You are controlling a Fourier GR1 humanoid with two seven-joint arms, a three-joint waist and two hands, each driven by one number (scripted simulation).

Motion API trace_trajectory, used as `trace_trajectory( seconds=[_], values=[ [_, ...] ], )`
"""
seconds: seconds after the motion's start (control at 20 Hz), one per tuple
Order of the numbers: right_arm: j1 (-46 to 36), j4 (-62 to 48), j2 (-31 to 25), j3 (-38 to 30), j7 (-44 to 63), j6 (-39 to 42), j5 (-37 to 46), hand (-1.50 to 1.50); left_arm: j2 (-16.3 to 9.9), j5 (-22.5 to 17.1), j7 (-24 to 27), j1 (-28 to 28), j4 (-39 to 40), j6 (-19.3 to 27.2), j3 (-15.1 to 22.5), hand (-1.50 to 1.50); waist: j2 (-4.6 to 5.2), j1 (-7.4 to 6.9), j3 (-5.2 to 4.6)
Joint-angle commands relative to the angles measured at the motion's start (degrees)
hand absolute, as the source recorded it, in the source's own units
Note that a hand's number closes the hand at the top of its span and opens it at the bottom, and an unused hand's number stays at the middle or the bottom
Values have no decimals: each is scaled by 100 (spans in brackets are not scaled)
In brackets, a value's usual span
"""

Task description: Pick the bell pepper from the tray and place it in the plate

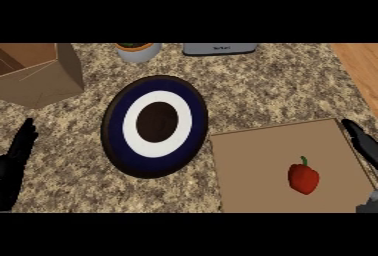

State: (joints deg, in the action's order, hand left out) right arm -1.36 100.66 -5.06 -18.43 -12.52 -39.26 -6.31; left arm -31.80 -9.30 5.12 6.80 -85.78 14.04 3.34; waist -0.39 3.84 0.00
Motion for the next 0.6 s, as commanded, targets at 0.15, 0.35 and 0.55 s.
trace_trajectory(
  seconds=[0.15, 0.35, 0.55],
  values=[
    [1387, 1418, 493, 1221, -892, -2523, -44, -150, -14, 376, 243, 90, -20, -48, 262, 0, -28, -154, 2],
    [2621, 2049, 501, 2771, -712, -2872, 515, -150, 85, 493, 394, -29, 191, -145, 293, 0, 16, -272, -7],
    [3776, 2026, 319, 3432, 244, -2506, 1426, -150, 94, 549, 280, 47, -96, -77, 358, 0, 37, -339, -30]
  ],
)
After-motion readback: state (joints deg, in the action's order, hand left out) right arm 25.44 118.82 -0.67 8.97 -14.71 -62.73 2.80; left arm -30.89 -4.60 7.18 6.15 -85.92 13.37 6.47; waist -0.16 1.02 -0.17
